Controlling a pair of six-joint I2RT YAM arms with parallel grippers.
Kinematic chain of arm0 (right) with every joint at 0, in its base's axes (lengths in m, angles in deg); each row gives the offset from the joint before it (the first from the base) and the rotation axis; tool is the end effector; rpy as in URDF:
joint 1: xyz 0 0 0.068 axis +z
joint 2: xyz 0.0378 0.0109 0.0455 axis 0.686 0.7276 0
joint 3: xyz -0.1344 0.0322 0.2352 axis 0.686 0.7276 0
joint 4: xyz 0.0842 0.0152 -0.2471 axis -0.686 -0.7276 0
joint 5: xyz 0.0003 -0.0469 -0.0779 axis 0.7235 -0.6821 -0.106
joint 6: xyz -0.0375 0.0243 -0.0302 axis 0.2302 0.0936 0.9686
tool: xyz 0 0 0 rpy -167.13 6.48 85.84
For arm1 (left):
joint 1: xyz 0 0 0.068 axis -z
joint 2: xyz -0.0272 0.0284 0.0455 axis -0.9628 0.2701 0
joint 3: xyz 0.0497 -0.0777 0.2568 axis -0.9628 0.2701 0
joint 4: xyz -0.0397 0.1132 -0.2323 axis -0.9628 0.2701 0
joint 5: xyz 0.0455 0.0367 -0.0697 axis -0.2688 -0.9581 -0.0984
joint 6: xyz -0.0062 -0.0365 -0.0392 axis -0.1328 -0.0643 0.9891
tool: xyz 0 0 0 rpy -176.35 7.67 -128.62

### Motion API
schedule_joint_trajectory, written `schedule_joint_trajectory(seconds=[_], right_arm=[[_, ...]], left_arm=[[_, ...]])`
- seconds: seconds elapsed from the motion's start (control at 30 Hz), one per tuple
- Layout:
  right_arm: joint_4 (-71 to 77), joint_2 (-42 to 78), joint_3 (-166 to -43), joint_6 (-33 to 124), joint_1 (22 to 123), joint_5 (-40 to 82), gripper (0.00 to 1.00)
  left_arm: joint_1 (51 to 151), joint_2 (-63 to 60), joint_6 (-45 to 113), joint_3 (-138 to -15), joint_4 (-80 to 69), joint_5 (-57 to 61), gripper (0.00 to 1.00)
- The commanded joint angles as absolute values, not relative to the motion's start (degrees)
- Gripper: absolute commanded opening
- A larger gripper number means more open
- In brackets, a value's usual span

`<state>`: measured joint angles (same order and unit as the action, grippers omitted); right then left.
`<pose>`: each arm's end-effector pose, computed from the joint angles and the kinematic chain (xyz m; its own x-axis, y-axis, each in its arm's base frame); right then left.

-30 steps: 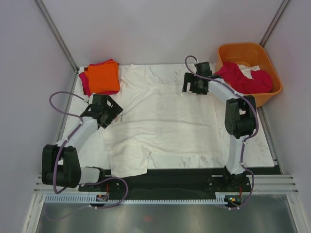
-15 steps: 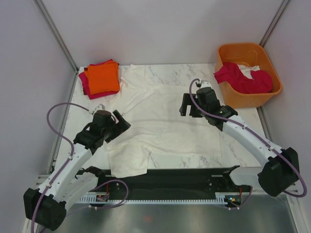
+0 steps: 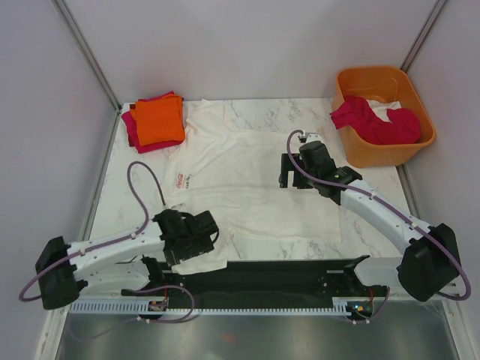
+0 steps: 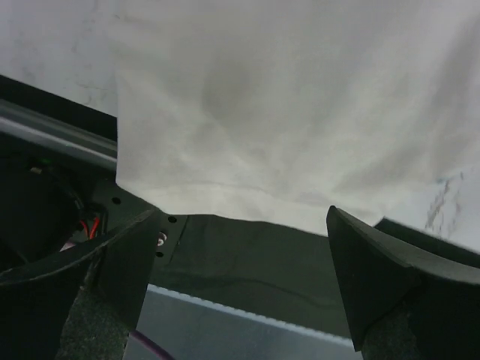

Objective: Fold and stack the t-shirts
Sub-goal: Fold the tshirt

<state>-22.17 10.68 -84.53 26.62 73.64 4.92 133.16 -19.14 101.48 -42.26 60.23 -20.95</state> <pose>0.2402 0.1347 0.2704 -0.7231 0.0736 -0.6869 -0.1104 0.9692 0.2200 0.0810 -0.1166 0.2033 -0.8980 -0.3481 -0.2690 -0.3432 0.9369 -0.0669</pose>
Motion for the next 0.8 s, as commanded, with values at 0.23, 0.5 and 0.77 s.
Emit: schedule_joint_trajectory(seconds=[0.23, 0.5, 0.77], right_arm=[[-16.5, 13.0, -80.7, 27.1, 73.6, 16.7, 0.98], [-15.8, 13.6, -81.7, 26.8, 73.6, 20.0, 0.98], [-17.2, 13.7, -82.2, 27.7, 73.6, 18.1, 0.98]], left_arm=[[124.1, -18.1, 119.1, -41.6, 68.0, -28.1, 1.00], [117.9, -32.7, 111.7, -37.6, 62.6, -22.4, 0.95], [118.3, -14.4, 110.1, -32.2, 48.5, -14.4, 1.00]])
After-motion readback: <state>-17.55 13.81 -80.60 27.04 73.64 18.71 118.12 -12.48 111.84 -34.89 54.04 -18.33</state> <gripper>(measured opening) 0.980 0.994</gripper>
